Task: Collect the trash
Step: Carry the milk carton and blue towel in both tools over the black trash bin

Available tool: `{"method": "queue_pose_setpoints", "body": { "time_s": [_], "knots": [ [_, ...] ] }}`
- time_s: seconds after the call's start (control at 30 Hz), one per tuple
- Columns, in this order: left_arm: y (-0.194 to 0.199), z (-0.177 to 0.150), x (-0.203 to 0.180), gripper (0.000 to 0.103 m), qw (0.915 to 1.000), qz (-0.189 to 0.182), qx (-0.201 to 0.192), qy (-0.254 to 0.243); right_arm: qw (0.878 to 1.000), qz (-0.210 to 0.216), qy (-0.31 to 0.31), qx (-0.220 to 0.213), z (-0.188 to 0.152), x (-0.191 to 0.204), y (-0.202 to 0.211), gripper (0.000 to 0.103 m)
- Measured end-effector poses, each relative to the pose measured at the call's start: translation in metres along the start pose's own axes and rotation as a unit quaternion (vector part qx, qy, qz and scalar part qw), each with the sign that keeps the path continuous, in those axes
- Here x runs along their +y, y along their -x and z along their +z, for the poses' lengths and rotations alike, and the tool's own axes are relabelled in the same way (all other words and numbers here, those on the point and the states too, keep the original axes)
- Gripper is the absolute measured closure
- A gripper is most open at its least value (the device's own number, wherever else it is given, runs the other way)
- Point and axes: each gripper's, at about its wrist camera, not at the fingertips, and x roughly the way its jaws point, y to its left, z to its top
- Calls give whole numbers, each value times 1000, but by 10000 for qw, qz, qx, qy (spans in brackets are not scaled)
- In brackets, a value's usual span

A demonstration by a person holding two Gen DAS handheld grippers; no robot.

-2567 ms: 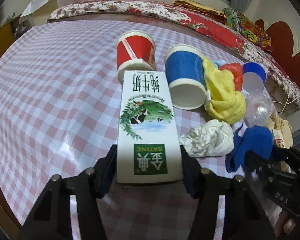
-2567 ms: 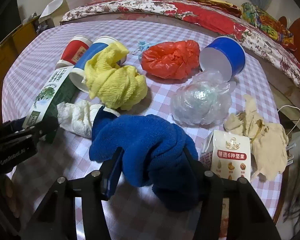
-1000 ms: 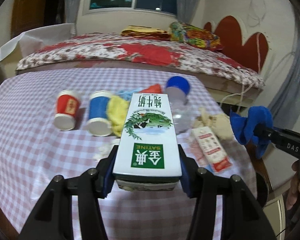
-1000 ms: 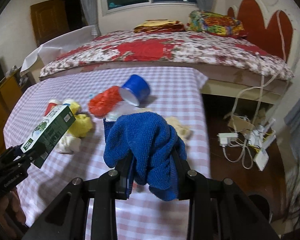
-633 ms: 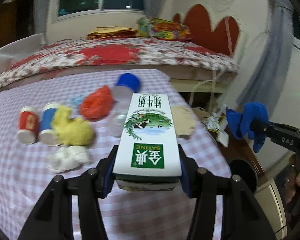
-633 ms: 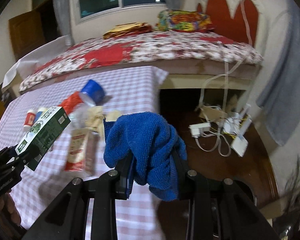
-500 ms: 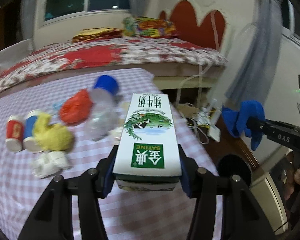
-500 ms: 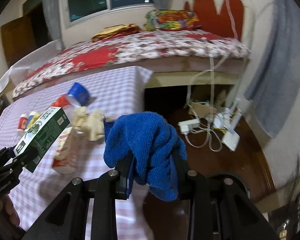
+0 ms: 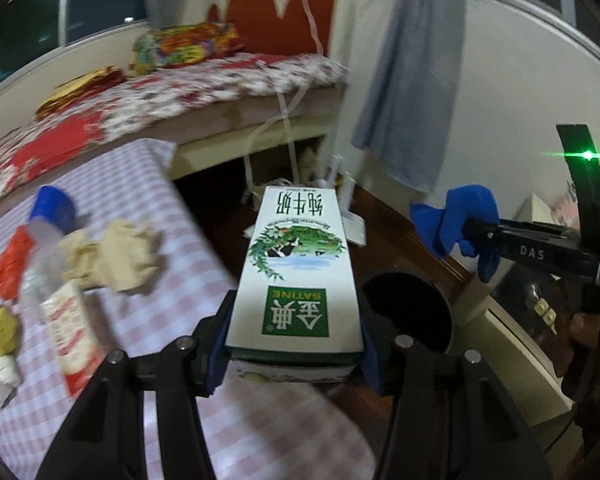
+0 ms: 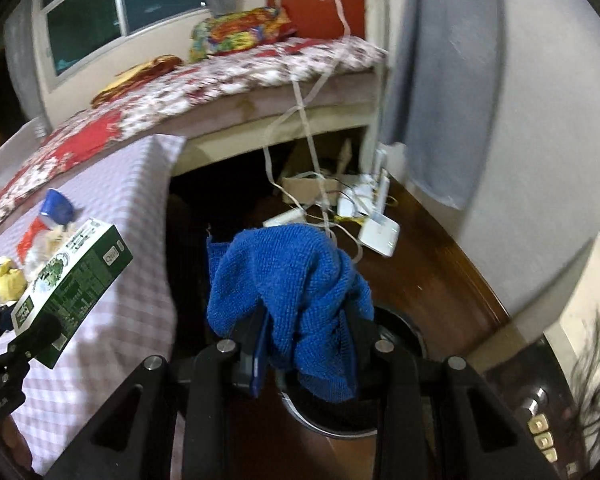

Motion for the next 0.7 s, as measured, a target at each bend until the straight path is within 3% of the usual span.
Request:
{"method": "queue_pose_setpoints", "body": {
  "time_s": [0.3,0.7],
  "knots": [
    [-42,1,-47,49,9968,-482,425,-478,9988,-138,-322,355,-38,-58,-20,70],
    [-91,-7,-91,48,9882,-641,951,-1018,9972,-219,-381,613,-62,-78,-47,70]
  ]
}}
